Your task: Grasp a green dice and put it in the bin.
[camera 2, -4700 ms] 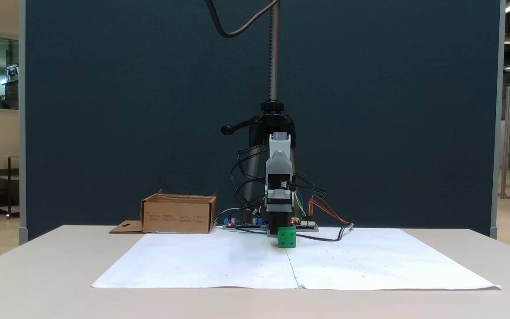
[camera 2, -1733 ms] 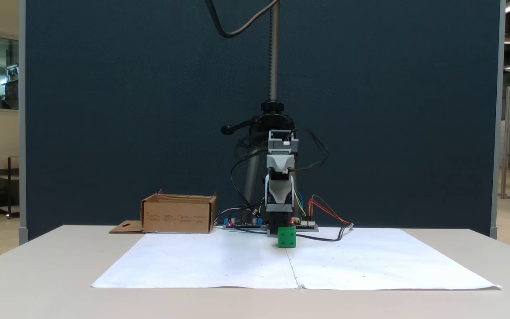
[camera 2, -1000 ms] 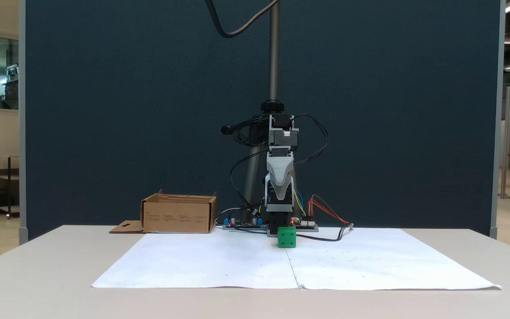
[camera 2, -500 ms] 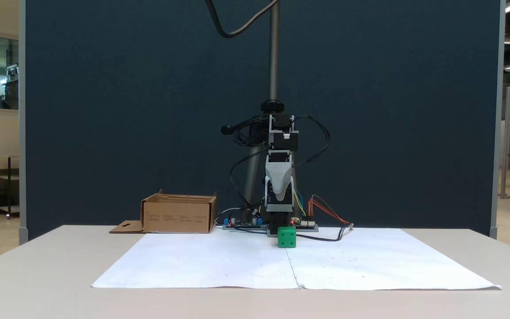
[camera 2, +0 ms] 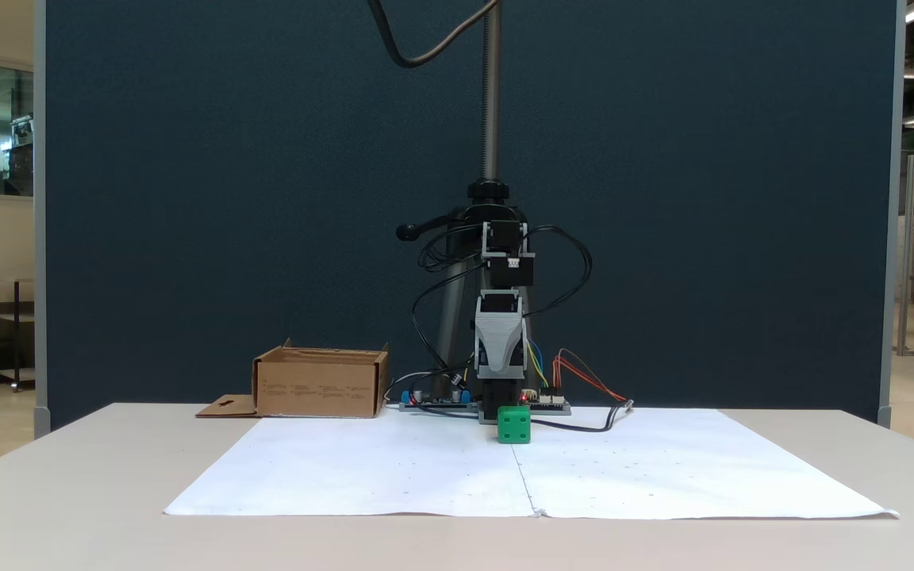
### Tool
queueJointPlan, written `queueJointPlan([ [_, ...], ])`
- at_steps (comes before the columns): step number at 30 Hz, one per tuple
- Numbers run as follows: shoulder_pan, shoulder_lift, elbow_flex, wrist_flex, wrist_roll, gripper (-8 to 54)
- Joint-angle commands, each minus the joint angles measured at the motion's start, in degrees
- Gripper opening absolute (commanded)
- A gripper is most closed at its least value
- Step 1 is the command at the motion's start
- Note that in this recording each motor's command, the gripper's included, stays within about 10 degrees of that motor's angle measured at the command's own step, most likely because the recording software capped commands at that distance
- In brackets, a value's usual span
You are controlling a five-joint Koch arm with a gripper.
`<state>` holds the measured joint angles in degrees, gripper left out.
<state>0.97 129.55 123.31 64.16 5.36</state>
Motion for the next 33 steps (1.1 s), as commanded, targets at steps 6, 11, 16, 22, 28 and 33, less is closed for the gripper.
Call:
queueJointPlan([
  [6,-3.1,6.0,5.5,-9.0,3.6,44.2],
  [11,-4.9,5.9,6.8,-9.7,3.8,44.1],
  [16,-4.9,5.8,7.1,-9.7,4.0,44.1],
  [22,-5.4,5.6,7.7,-10.0,4.5,44.1],
  [28,-5.5,2.9,8.7,-12.8,4.5,44.0],
  [33,-5.6,1.1,9.2,-14.1,4.7,44.0],
])
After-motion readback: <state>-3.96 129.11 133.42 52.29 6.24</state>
